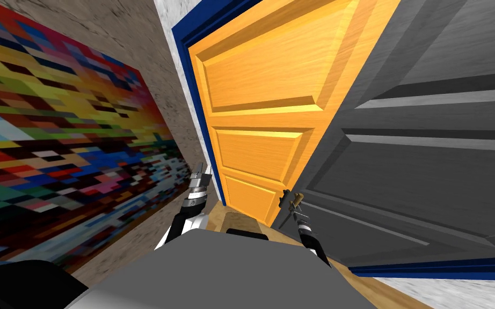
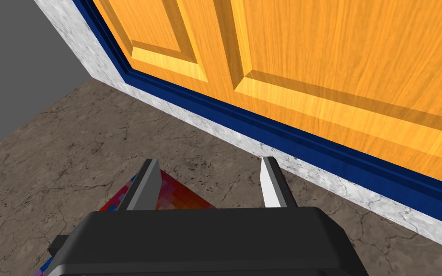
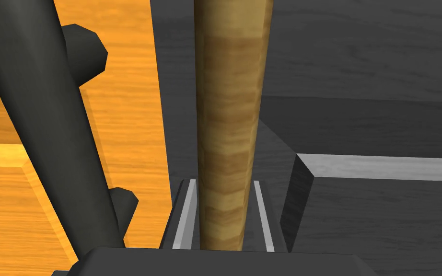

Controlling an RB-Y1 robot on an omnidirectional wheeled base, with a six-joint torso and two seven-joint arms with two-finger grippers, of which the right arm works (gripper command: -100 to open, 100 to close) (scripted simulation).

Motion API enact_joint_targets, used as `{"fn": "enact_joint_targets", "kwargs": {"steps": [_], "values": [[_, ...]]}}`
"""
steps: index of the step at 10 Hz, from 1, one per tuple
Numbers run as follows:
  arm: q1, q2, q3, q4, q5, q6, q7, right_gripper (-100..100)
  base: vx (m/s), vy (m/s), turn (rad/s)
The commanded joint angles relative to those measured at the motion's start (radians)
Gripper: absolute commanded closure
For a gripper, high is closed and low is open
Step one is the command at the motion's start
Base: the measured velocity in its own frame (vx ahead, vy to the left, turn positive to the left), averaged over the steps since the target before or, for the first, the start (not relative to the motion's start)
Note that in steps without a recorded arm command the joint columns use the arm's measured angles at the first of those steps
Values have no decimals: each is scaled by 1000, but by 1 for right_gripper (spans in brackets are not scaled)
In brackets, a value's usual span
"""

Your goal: Pull the door open

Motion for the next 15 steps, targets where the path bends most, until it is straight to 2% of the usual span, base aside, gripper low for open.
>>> {"fn": "enact_joint_targets", "kwargs": {"steps": [1,4,7,10,13,14,15], "values": [[17,-9,-10,12,-3,1,0,100,-82,-14,-29],[37,-20,-22,27,-7,1,0,100,-153,-14,-51],[37,-20,-22,27,-7,1,0,100,-61,-7,-25],[58,-31,-37,45,-10,2,0,100,-70,-9,-18],[58,-31,-37,45,-10,2,0,100,-71,-2,-16],[58,-31,-37,42,-10,2,0,100,0,0,0],[58,-31,-37,3,-10,2,0,100,0,0,0]]}}
